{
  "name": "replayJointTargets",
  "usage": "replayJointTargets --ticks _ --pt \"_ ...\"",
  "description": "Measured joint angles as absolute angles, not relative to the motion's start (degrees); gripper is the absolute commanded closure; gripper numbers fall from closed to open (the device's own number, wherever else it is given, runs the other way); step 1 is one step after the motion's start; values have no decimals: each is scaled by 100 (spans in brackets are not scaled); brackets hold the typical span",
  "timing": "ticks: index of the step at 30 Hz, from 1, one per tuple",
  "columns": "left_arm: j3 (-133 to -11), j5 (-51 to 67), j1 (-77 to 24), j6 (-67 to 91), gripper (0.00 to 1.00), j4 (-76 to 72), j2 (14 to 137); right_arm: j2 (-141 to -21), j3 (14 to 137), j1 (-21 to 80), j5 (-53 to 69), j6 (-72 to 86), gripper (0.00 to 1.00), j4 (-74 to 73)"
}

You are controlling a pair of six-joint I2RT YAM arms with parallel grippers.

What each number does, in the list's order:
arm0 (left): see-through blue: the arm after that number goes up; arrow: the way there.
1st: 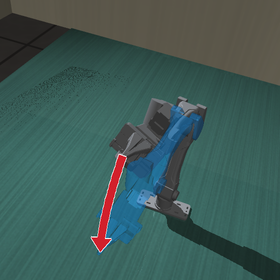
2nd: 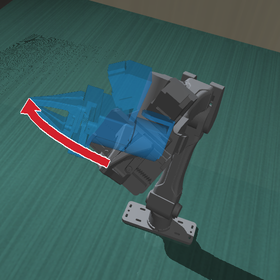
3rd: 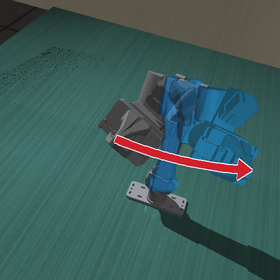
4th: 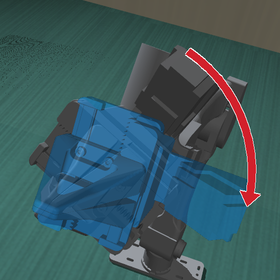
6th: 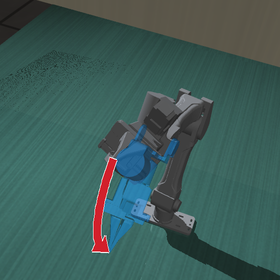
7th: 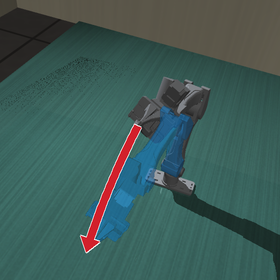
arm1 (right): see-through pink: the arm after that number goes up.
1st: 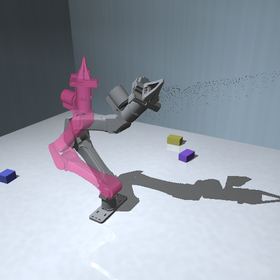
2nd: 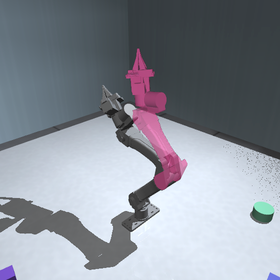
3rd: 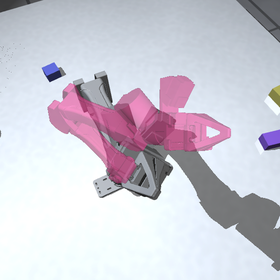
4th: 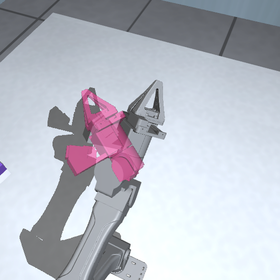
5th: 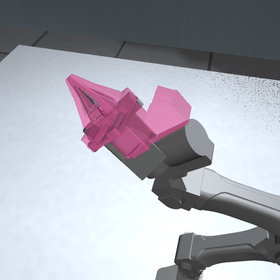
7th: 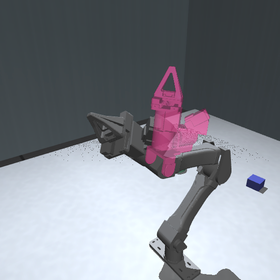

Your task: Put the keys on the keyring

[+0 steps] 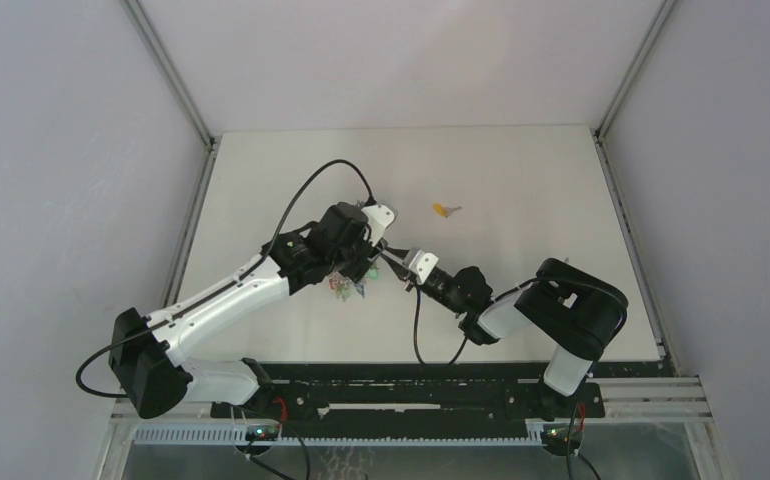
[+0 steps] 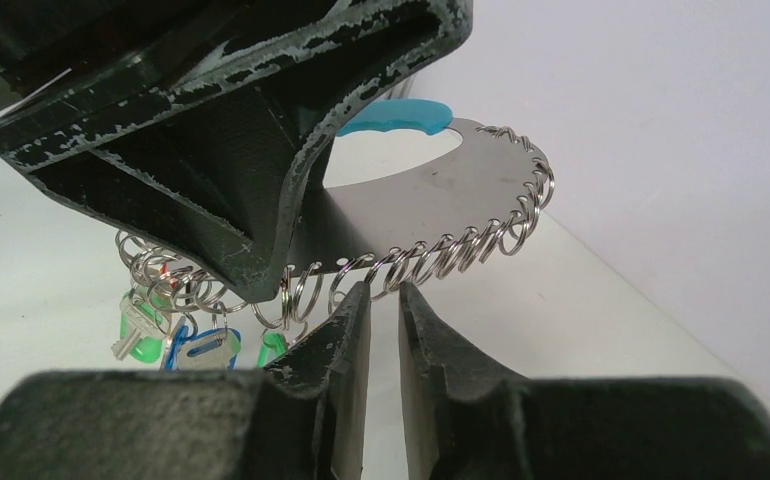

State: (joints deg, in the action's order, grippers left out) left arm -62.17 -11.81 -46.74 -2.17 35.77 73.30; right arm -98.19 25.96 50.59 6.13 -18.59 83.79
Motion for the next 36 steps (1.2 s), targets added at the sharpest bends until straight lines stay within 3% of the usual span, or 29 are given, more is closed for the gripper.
replayJointTargets --ticks 36 --pt "-6237 -1020 -4676 -211 92 3664 7330 -9870 2589 5105 650 -1865 82 8381"
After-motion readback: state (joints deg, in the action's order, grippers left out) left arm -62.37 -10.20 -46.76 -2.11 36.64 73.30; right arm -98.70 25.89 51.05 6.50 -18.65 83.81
